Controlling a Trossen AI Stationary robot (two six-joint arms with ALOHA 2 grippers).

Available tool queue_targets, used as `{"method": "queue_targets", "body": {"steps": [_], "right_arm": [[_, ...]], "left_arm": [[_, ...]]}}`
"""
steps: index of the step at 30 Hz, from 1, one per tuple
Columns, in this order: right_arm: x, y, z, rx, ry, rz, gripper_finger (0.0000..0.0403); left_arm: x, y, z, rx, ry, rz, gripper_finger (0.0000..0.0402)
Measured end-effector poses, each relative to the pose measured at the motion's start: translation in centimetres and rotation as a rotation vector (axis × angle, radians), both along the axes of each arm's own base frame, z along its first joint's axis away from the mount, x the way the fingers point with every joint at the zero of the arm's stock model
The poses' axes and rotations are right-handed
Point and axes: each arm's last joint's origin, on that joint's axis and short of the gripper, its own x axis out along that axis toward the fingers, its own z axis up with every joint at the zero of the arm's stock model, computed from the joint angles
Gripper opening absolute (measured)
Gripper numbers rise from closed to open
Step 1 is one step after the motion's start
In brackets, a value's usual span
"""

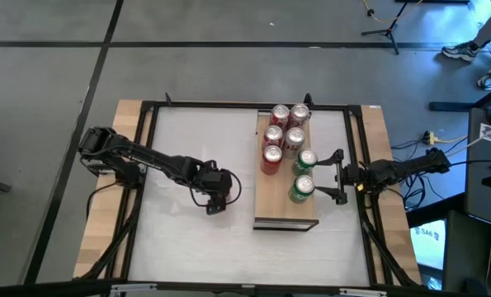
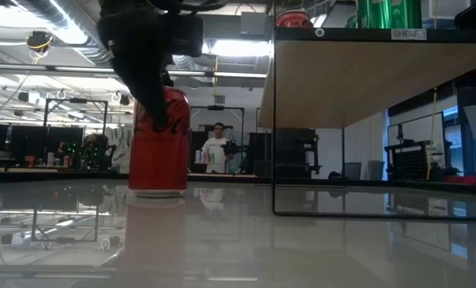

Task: Place canned beverage on shelf
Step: Put the red black soda can on the shelf aligned with the other red black soda can

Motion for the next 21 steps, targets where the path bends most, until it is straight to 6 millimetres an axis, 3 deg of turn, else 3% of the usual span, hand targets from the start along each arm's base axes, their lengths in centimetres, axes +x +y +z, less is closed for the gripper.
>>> {"method": "queue_targets", "body": {"steps": [5, 12, 21], "right_arm": [[0.0, 0.0, 0.0, 0.0, 0.0, 0.0, 0.0388], [0.0, 0.0, 0.0, 0.0, 0.0, 0.0, 0.0388], [0.0, 0.0, 0.0, 0.0, 0.0, 0.0, 0.0388]], "left_arm": [[0.1, 0.1, 0.0, -0.023, -0.021, 0.117, 0.0282], [0.3, 0.0, 0.9, -0.056, -0.033, 0.139, 0.0282], [1.0, -0.2, 8.3, -0.09, -0.044, 0.089, 0.0281]]}}
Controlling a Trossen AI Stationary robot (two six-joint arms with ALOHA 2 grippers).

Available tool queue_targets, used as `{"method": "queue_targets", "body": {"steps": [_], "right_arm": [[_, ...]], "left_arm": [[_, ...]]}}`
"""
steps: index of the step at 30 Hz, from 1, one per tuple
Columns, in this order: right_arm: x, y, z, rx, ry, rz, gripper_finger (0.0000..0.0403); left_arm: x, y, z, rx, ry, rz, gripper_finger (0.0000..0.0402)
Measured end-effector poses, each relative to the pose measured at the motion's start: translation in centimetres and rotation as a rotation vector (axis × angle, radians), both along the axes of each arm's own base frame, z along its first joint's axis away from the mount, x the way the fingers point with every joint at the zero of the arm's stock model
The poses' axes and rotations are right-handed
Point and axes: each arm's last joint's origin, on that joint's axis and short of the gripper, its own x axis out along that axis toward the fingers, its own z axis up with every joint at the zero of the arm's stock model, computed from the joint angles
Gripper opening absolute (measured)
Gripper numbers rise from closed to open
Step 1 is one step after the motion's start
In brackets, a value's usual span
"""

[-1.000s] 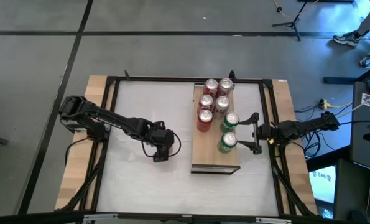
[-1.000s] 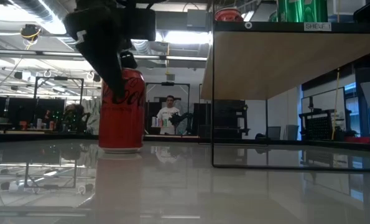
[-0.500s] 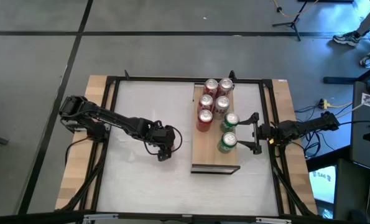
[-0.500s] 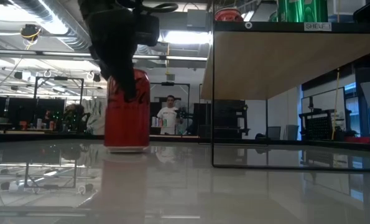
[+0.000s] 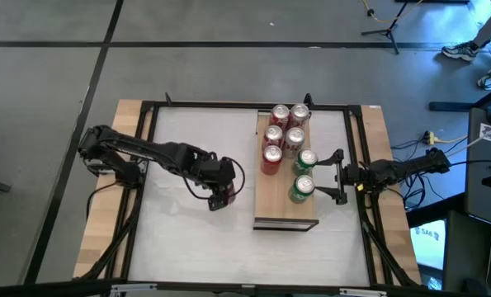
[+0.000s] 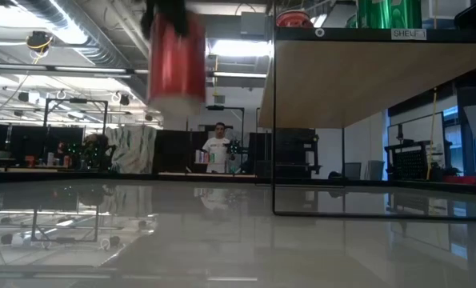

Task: Place canned beverage on shelf
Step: Put the red black soda can on the shelf aligned with the other red black soda can

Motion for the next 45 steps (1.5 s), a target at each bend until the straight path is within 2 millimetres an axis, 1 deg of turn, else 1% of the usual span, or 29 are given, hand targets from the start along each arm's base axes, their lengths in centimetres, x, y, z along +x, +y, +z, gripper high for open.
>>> {"method": "queue_targets", "body": {"steps": [4, 8, 11, 14, 18, 23, 29, 31, 36, 42, 45], "right_arm": [[0.0, 0.0, 0.0, 0.0, 0.0, 0.0, 0.0388], [0.0, 0.0, 0.0, 0.0, 0.0, 0.0, 0.0388], [0.0, 0.0, 0.0, 0.0, 0.0, 0.0, 0.0388], [0.0, 0.0, 0.0, 0.0, 0.0, 0.0, 0.0388], [0.0, 0.0, 0.0, 0.0, 0.0, 0.0, 0.0388], [0.0, 0.0, 0.0, 0.0, 0.0, 0.0, 0.0388], [0.0, 0.0, 0.0, 0.0, 0.0, 0.0, 0.0388], [0.0, 0.0, 0.0, 0.0, 0.0, 0.0, 0.0388], [0.0, 0.0, 0.0, 0.0, 0.0, 0.0, 0.0388], [0.0, 0.0, 0.0, 0.0, 0.0, 0.0, 0.0388], [0.0, 0.0, 0.0, 0.0, 0.001, 0.0, 0.0388]], "left_arm": [[0.3, 0.0, 4.1, 0.005, -0.093, -0.014, 0.0281], [0.4, 0.2, 7.5, 0.011, -0.205, -0.036, 0.0281], [0.8, 0.6, 9.5, 0.019, -0.283, -0.036, 0.0281], [1.8, 0.8, 10.5, 0.039, -0.344, -0.06, 0.0281], [3.5, 0.7, 10.5, 0.06, -0.365, -0.099, 0.0281], [5.8, 0.6, 9.4, 0.051, -0.346, -0.109, 0.0281], [8.0, 0.7, 7.8, 0.017, -0.329, -0.123, 0.0281], [8.4, 0.9, 7.3, 0.012, -0.317, -0.122, 0.0281], [9.0, 1.3, 6.8, 0.015, -0.316, -0.107, 0.0281], [9.3, 1.2, 6.3, 0.013, -0.311, -0.082, 0.0281], [9.8, 0.9, 5.5, 0.004, -0.292, -0.089, 0.0281]]}}
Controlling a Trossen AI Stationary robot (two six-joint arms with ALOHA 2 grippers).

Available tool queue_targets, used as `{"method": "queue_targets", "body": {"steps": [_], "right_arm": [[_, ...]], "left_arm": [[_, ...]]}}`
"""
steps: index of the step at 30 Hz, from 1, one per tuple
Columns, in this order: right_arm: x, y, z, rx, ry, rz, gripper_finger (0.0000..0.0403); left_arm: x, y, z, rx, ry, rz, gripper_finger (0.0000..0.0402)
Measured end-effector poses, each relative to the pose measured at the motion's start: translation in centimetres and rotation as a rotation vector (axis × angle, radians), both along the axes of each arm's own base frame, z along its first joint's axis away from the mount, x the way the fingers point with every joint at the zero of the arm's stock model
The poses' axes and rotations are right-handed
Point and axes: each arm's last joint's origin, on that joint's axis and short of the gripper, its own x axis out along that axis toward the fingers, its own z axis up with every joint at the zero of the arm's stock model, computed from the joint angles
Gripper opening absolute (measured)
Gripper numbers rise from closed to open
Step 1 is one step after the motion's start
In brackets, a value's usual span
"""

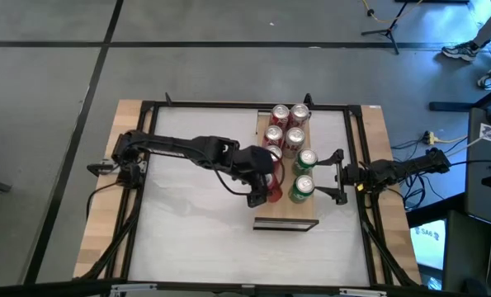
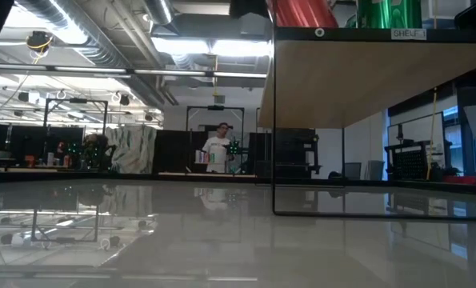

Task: Place canned beverage on shelf
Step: Put the red black soda can on the shelf aligned with the other red black soda can

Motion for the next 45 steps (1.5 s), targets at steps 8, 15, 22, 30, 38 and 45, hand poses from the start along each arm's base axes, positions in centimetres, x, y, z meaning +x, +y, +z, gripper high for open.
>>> {"method": "queue_targets", "body": {"steps": [8, 15, 22, 30, 38, 45], "right_arm": [[0.0, 0.0, -0.01, 0.0, 0.0, 0.0, 0.0388], [0.0, 0.0, 0.0, 0.0, 0.0, 0.0, 0.0388], [0.0, 0.0, 0.0, 0.0, 0.0, 0.0, 0.0388], [0.0, 0.0, -0.01, 0.0, 0.0, 0.0, 0.0388], [0.0, 0.0, -0.01, 0.0, 0.0, 0.0, 0.0388], [0.0, 0.0, -0.01, 0.0, 0.0, 0.0, 0.0388]], "left_arm": [[0.62, -0.15, -0.97, 0.0, 0.023, -0.003, 0.0289], [0.69, -0.15, -1.02, 0.002, 0.021, -0.005, 0.032], [0.91, -0.18, -0.97, 0.0, 0.001, -0.005, 0.0326], [1.04, -0.2, -0.85, 0.001, -0.019, -0.003, 0.0328], [1.06, -0.14, -0.83, 0.003, -0.021, 0.001, 0.0329], [0.6, -0.15, -0.23, -0.013, -0.029, -0.013, 0.0329]]}}
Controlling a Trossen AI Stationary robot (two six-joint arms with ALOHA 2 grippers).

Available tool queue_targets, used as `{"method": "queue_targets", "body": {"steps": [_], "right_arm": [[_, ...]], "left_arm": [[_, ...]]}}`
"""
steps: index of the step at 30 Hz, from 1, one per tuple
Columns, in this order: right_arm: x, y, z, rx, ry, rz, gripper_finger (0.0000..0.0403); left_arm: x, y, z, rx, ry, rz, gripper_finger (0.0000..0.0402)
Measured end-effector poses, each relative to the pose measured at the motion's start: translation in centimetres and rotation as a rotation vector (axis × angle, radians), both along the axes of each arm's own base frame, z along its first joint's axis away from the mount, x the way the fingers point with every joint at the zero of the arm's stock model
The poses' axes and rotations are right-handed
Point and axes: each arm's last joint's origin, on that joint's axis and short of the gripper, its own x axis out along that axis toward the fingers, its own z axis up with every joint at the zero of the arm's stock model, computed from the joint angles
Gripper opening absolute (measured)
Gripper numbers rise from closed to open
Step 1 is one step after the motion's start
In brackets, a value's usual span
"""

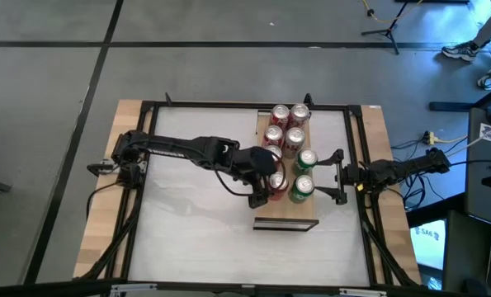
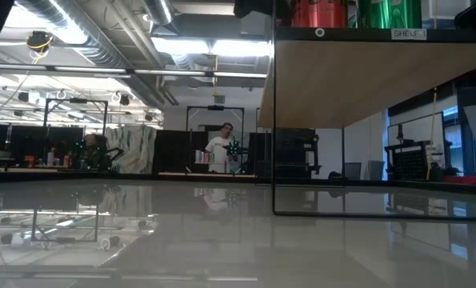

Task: Place canned beverage on shelf
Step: Put the red black soda can on the shelf aligned with the other red black soda can, then return to Home Position

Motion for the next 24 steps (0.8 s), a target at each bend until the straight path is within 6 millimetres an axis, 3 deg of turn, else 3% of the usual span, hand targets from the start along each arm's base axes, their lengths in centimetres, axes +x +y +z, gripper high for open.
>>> {"method": "queue_targets", "body": {"steps": [13, 19, 24], "right_arm": [[0.0, 0.0, 0.0, 0.0, 0.0, 0.0, 0.0388], [0.0, 0.0, 0.0, 0.0, 0.0, 0.0, 0.0388], [0.0, 0.0, 0.0, 0.0, -0.001, 0.0, 0.0388]], "left_arm": [[-2.9, 1.5, 4.2, 0.084, -0.104, -0.057, 0.0329], [-4.5, 4.4, 6.2, 0.236, -0.147, 0.094, 0.0329], [-5.2, 7.7, 6.8, 0.332, -0.13, 0.243, 0.0329]]}}
